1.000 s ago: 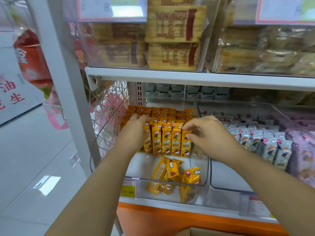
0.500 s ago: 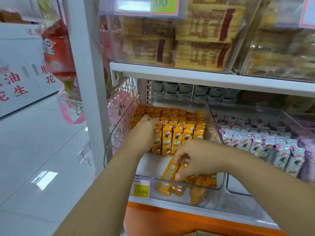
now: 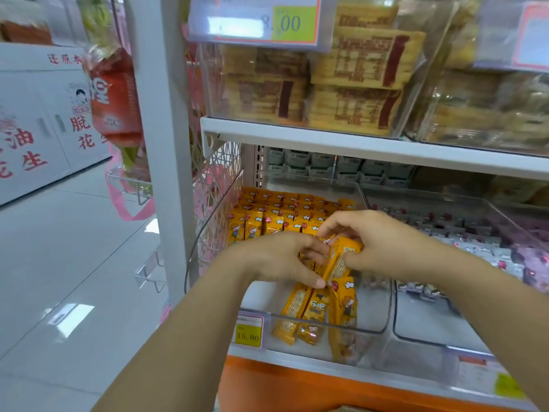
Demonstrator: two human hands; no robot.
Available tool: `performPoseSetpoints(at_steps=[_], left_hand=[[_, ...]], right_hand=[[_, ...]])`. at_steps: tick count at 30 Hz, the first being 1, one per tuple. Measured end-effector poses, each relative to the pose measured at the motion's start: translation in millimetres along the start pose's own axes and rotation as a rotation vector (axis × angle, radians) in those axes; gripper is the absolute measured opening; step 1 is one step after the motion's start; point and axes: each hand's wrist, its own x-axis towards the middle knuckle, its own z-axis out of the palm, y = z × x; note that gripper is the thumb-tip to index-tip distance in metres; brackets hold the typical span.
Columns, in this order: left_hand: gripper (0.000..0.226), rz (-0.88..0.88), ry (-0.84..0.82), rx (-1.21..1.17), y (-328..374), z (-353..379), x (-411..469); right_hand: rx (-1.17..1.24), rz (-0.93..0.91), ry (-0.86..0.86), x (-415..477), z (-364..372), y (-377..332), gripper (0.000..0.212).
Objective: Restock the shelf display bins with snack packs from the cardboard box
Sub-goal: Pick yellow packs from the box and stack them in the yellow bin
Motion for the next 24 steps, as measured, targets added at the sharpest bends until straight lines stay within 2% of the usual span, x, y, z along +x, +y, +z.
performPoseSetpoints(at_steps=[4, 8, 11, 14, 16, 20, 22, 24], left_hand=[[0.043, 0.019, 0.049, -0.173, -2, 2, -4], [0.035, 0.047, 0.058, -0.401, -6, -3, -9], [0.032, 0.057, 0.067, -0.526, -10, -4, -9], [0.028, 0.033, 0.081, -0.634, -13, -7, -11], [0.026, 0.022, 0.089, -0.734, -14, -10, -14], [0.034, 0.02, 0.152, -0.865, -11, -13, -16], [0.041, 0.047, 0.162, -0.832, -12, -15, -16], [0.039, 0.05, 0.167, -0.78, -13, -16, -17]], right_hand=[[0.334, -0.013, 0.128, -6, 7, 8, 0.044], [0.565, 0.044, 0.316, -3, 9, 13, 0.024], [0.59, 0.086, 0.351, 1, 9, 12, 0.012], [0.66, 0.044, 0.175, -2, 5, 14, 0.032], [0.698, 0.053, 0.124, -3, 3, 18, 0.041], [0.671, 0.16, 0.252, 3, 5, 21, 0.034], [0.637, 0.199, 0.278, 5, 7, 22, 0.032], [0.616, 0.23, 0.289, 7, 7, 22, 0.031]])
